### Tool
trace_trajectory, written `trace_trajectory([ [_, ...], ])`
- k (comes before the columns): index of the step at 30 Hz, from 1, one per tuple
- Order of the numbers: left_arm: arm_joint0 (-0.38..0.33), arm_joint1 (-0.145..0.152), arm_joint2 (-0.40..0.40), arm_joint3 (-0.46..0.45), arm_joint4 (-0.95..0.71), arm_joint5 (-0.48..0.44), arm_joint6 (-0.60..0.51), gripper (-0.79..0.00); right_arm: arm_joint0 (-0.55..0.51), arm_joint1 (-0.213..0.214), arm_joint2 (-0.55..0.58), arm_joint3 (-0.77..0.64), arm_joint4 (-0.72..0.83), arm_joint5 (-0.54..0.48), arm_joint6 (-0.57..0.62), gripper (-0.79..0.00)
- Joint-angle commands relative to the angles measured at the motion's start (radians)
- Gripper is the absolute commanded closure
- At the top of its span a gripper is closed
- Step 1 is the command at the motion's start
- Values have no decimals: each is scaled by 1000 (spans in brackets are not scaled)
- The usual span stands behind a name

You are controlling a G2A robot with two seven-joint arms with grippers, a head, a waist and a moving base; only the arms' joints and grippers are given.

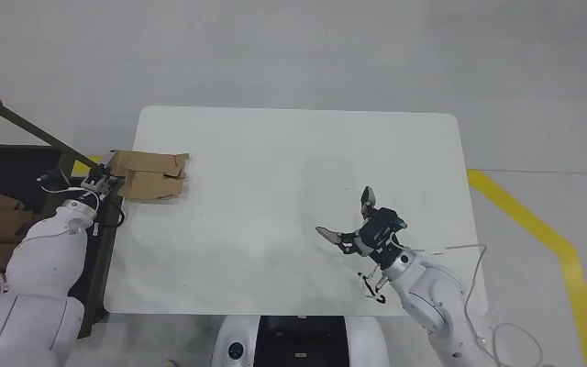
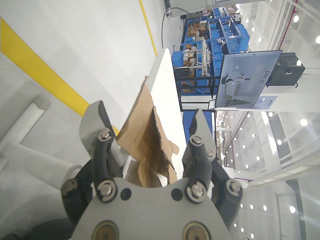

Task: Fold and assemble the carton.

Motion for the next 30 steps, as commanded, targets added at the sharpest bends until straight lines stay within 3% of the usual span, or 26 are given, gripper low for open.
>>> trace_trajectory([
  [1,-3,-2,-2,5,3,5,5,-58,0,0,0,0,0,0,0,-785],
  [2,-5,-3,-3,7,6,8,9,0,0,0,0,0,0,0,0,-785],
  [15,-25,5,-77,1,-73,-46,-37,0,0,0,0,0,0,0,0,-785],
  [21,-18,17,-160,-48,-229,-60,-170,0,0,0,0,0,0,0,0,-785],
  [30,28,-3,-218,-209,-409,7,-373,0,0,0,0,0,0,0,0,-785],
])
